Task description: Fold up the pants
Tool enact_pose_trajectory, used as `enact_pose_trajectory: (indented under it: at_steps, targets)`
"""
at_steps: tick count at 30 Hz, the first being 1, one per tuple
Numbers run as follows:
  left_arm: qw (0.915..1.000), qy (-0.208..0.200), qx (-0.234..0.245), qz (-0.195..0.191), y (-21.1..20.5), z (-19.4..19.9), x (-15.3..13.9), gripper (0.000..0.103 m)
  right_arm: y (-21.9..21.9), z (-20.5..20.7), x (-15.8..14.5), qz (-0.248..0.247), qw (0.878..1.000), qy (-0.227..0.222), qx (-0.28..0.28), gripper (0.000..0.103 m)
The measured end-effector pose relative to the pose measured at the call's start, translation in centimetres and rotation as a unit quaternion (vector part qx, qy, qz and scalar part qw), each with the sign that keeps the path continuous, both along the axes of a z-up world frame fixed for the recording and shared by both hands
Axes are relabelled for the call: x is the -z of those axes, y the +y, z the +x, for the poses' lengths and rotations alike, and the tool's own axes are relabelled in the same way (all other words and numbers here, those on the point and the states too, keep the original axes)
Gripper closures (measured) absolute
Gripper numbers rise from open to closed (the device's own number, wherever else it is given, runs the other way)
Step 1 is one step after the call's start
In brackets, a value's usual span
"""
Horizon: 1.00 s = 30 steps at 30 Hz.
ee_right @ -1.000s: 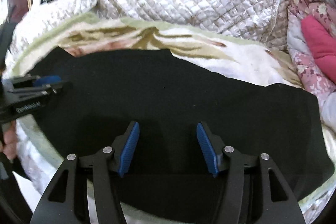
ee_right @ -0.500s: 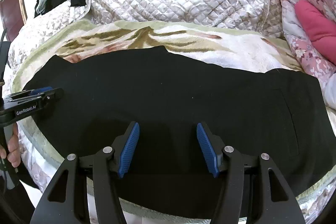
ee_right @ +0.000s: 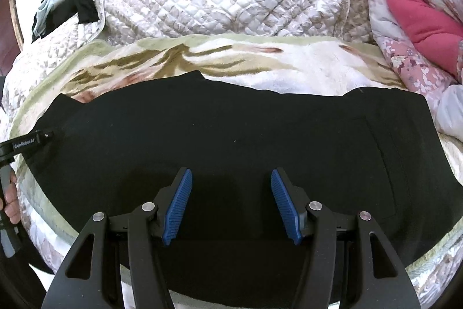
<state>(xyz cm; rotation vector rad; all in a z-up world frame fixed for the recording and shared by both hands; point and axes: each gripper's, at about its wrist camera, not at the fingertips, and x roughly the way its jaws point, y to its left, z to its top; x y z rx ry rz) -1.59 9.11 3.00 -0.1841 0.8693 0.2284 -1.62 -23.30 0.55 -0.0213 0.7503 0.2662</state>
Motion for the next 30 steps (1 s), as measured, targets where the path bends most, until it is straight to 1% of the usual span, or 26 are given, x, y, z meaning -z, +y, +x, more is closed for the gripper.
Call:
enact_pose_trajectory:
  at_steps: [2,5,8,12,15,17,18,22,25,28,30]
  targets:
    - [1.0,-0.006,0.0,0.005,0.1,-0.2,-0.4,0.062,0.0,-0.1,0.0,0.001,1.0,0.0,-0.001,0.046]
    - [0.9995,-0.021,-0.009,0.024,0.6,-0.6,-1.3,0.062,0.1,-0.1,0.0,0.002,1.0,0.0,-0.002,0.046]
    - [0.9979,-0.031,-0.034,0.045,1.9,-1.1,-1.9,0.062,0.1,-0.1,-0.1,0.002,1.0,0.0,0.0,0.046]
    - [0.9969,-0.028,-0.058,0.044,3.6,-1.4,-1.8,0.062,0.2,-0.2,-0.1,0.002,1.0,-0.001,-0.003,0.046]
    - [0.995,-0.039,-0.083,0.04,4.8,-2.7,-1.9,0.062,0.5,-0.3,0.0,-0.003,1.0,-0.001,-0.005,0.046]
    - [0.9936,-0.052,-0.099,0.016,5.5,-4.0,-2.0,0.062,0.6,-0.3,0.0,-0.006,1.0,-0.001,-0.006,0.046]
    - [0.9934,-0.055,-0.1,-0.008,5.9,-4.7,-1.9,0.062,0.6,-0.2,0.0,-0.007,1.0,-0.002,-0.006,0.046]
    - [0.9904,-0.059,-0.097,-0.078,6.5,-6.9,-1.1,0.062,0.6,-0.3,0.0,-0.004,1.0,-0.001,-0.007,0.046]
    - [0.988,-0.059,-0.098,-0.103,6.3,-8.0,-0.6,0.062,0.8,-0.3,0.0,-0.005,1.0,-0.002,-0.01,0.046]
    - [0.9855,-0.048,-0.099,-0.13,6.1,-8.5,0.4,0.062,0.9,-0.2,0.1,-0.005,1.0,-0.001,-0.013,0.046]
    - [0.9837,-0.048,-0.092,-0.147,6.2,-8.0,0.8,0.058,0.9,-0.2,0.0,-0.004,1.0,-0.001,-0.012,0.046]
